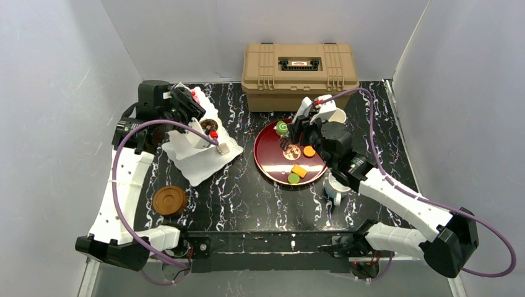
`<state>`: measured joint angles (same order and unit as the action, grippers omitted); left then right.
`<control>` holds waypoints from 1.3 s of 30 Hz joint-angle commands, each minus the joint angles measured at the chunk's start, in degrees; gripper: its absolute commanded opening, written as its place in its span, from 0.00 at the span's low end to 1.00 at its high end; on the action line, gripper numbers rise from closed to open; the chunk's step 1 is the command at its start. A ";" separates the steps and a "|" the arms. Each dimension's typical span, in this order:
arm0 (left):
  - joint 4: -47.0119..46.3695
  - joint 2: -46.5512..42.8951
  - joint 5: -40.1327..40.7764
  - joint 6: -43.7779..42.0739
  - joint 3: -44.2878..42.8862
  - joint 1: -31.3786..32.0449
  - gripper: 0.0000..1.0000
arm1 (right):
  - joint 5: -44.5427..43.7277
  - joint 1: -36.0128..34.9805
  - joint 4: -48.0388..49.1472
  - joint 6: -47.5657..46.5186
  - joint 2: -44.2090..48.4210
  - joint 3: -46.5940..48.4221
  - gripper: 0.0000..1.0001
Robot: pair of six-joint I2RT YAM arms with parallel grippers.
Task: Serve the afternoon tea
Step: Adjust the desert table at the center of the board.
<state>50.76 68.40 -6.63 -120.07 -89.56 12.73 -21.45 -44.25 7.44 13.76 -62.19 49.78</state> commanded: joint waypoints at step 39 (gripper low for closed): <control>-1.32 15.04 -53.52 90.30 -28.71 -28.48 0.96 | -0.71 0.48 0.06 0.44 -2.24 5.46 0.64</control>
<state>45.15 78.61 -44.45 -31.42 -114.65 -11.64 -22.31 -43.94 5.93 13.76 -66.81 51.31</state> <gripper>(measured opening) 0.966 0.646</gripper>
